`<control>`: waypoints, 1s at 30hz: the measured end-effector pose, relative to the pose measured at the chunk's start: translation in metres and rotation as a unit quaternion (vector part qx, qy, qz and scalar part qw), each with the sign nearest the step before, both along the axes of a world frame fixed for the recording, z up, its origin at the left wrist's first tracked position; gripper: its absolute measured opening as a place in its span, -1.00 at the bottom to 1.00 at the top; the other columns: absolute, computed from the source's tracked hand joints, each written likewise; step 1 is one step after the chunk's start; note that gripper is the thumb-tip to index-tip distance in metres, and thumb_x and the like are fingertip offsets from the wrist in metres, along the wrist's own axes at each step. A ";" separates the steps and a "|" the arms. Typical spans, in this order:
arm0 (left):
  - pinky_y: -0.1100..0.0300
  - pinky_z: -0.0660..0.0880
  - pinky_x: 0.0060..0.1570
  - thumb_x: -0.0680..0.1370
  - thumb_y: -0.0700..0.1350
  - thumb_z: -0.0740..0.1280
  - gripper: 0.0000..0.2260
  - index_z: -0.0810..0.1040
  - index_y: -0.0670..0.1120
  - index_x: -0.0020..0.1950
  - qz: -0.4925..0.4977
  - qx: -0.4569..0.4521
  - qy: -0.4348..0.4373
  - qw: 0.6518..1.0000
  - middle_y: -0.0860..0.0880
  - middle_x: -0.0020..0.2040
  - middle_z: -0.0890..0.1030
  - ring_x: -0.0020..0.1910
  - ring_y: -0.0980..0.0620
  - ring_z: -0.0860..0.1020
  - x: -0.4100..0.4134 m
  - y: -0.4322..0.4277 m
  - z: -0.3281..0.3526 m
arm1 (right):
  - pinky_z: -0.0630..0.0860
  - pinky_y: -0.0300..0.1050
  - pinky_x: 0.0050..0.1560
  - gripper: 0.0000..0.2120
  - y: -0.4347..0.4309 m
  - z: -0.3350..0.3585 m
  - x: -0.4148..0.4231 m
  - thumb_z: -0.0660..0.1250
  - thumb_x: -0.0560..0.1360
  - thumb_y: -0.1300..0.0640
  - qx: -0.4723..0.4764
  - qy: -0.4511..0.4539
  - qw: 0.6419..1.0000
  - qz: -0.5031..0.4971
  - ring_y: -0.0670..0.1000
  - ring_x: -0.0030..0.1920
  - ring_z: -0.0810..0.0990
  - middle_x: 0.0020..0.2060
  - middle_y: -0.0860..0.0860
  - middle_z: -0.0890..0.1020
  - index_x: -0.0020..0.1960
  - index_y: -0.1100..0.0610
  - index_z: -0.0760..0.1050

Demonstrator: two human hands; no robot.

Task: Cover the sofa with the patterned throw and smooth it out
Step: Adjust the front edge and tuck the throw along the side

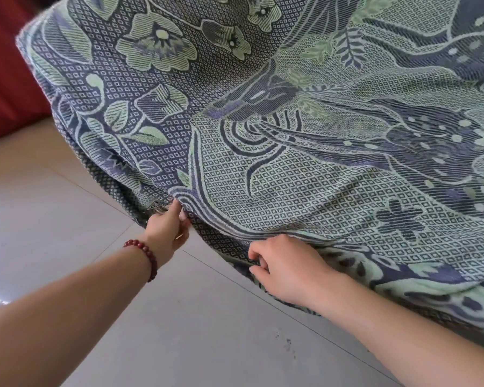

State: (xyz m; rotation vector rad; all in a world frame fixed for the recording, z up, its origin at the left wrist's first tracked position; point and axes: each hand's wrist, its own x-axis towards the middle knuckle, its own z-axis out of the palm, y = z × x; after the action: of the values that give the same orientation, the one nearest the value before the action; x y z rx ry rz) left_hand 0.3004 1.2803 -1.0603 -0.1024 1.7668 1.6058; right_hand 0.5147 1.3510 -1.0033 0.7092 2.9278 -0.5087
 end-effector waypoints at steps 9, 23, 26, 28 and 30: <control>0.28 0.40 -0.44 0.56 -0.06 0.30 -0.83 0.43 -0.05 -0.21 -0.077 -0.024 0.016 0.997 0.00 -0.35 0.48 -0.42 0.10 0.44 -0.015 -0.020 0.003 | 0.47 -0.04 -0.07 -0.50 -0.036 -0.021 -0.048 0.28 0.45 -0.26 0.085 -0.016 0.996 -0.015 0.12 0.09 0.57 0.09 0.06 0.51 0.14 0.10 0.30; -0.02 0.60 -0.17 0.34 -0.34 -0.04 -0.77 0.36 -0.12 -0.25 -0.091 0.271 -0.231 0.930 -0.10 -0.17 0.53 -0.25 -0.12 0.59 -0.021 -0.029 0.023 | 0.50 -0.05 -0.07 -0.81 -0.031 -0.021 -0.064 0.18 0.53 0.05 0.099 -0.026 0.993 -0.050 0.16 0.07 0.59 0.07 0.09 0.56 0.10 0.10 0.37; 0.25 0.56 -0.51 0.58 -0.33 0.04 -0.80 0.42 -0.14 -0.08 -0.114 0.200 -0.197 0.953 -0.05 -0.29 0.50 -0.47 0.07 0.56 -0.017 -0.021 0.017 | 0.50 -0.04 -0.08 -0.83 -0.028 -0.013 -0.059 0.17 0.52 0.06 0.099 -0.019 0.994 -0.050 0.17 0.06 0.59 0.04 0.10 0.59 0.07 0.10 0.36; 0.30 0.55 -0.48 0.60 -0.24 0.15 -0.87 0.47 -0.18 0.06 -0.127 0.197 -0.215 0.948 -0.04 -0.20 0.53 -0.46 0.13 0.58 -0.012 -0.018 0.017 | 0.49 -0.05 -0.11 -0.84 -0.028 -0.011 -0.057 0.16 0.52 0.06 0.095 -0.012 0.994 -0.049 0.16 0.05 0.60 0.03 0.10 0.59 0.06 0.10 0.35; 0.27 0.58 -0.29 0.53 -0.25 0.23 -0.71 0.46 -0.22 0.25 -0.147 0.230 -0.224 0.936 -0.11 0.02 0.53 -0.28 0.10 0.60 -0.011 -0.016 0.017 | 0.47 -0.07 -0.13 -0.84 -0.028 -0.008 -0.055 0.16 0.52 0.06 0.088 -0.006 0.995 -0.050 0.16 0.04 0.60 0.03 0.09 0.59 0.06 0.09 0.33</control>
State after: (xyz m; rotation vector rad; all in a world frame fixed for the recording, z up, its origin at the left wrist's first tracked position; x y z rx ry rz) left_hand 0.2893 1.2644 -1.0430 0.0192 0.9819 1.5767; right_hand 0.4592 1.3226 -1.0115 0.8807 2.9630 -0.2532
